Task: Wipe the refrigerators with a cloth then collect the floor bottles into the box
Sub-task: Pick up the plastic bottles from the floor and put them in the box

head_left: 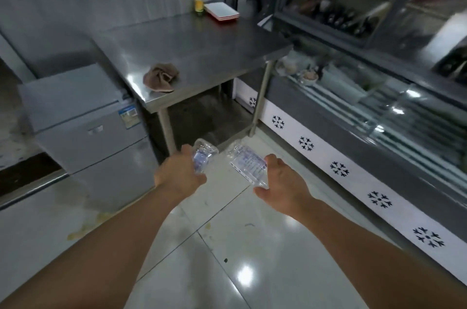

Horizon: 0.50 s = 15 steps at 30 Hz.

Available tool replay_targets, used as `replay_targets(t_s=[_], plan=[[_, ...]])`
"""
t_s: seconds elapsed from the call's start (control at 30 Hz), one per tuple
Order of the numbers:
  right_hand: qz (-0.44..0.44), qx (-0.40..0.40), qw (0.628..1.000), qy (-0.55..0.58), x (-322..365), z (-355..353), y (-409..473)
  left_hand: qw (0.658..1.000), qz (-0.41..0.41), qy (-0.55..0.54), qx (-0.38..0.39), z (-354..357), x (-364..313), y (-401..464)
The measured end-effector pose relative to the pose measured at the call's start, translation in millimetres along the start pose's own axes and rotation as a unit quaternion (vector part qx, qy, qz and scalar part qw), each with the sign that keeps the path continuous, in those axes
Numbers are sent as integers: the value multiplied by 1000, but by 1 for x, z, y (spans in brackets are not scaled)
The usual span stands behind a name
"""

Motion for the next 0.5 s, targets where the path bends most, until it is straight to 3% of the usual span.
replay_targets(t_s=[0.23, 0.5], plan=[[86, -54, 995, 0, -107, -59, -122, 993, 108, 43, 17, 27, -134, -74], [216, -115, 969, 16, -236, -97, -345, 963, 249, 79, 60, 94, -309, -229]])
Point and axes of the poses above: each hand's wrist, its own y-axis towards the middle knuckle, its own z-axis out of the palm, x = y × z, the point moved 5 cm from there along y, towards the middle knuckle, and after that the axes turned 6 degrees about x, right-handed, at the moved point
